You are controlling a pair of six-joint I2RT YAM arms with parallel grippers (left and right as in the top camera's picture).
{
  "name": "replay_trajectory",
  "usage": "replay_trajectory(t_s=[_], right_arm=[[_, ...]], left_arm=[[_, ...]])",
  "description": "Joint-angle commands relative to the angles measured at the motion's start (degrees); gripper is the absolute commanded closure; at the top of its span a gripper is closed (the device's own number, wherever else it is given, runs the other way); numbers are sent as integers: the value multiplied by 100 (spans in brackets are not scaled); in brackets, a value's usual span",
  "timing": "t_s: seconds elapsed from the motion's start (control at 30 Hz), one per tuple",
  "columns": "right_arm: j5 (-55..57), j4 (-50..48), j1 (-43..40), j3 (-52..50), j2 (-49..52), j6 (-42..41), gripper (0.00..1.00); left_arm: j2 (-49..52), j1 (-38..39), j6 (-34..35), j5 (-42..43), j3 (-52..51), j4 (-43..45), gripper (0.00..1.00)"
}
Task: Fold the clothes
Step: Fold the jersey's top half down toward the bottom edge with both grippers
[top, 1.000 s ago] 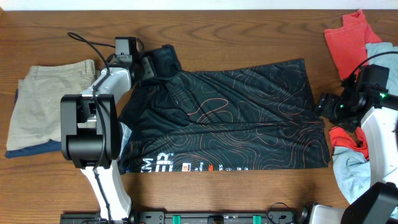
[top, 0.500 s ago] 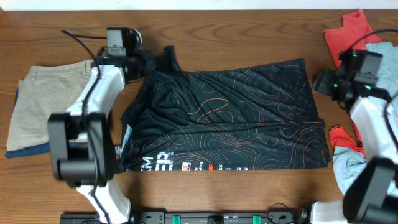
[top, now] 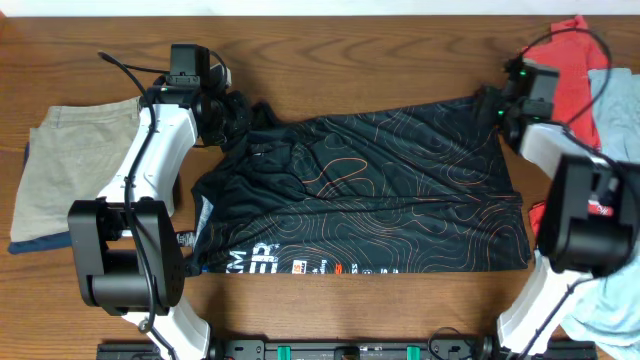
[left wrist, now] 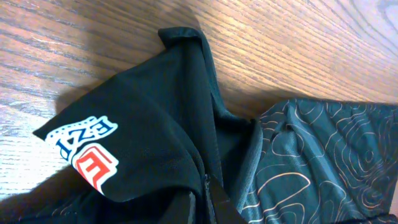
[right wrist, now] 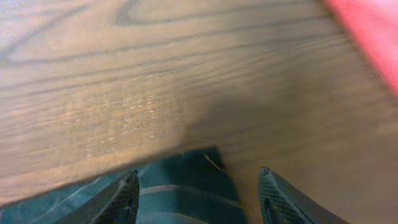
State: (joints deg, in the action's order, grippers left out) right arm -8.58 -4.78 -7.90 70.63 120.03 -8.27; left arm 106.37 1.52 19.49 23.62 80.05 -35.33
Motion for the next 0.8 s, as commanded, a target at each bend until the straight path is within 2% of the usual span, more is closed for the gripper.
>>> replay_trajectory(t_s=[0.0,0.1,0.2,0.23,0.27,0.3,0.33,0.53,0.77], right_arm=[[2,-153,151,286,437,59,40],[219,-313,173,365,691,-175,40],[234,-369,173,365,796,-284,49],[236,-378,170,365,820,-284,57],[236,-369,170,365,824,-284,71],[280,-315,170,365,824,-284,90],[304,-256,168,365,824,-284,99],[435,533,74,428,603,-282,99],[564,2052,-181,522,-645,-280,99]], left_arm=[[26,-4,-57,-90,0,-61,94],[26,-4,-59,-267,-2,-162,94],[26,-4,-103,-422,-13,-295,94],[26,-4,-109,-470,-17,-321,94],[26,-4,-125,-507,-33,-326,94],[26,-4,-127,-525,-37,-328,94],[26,-4,-127,-525,-44,-326,94],[11,-28,-133,-520,-42,-459,94],[-476,-267,-208,-413,-42,-520,94]])
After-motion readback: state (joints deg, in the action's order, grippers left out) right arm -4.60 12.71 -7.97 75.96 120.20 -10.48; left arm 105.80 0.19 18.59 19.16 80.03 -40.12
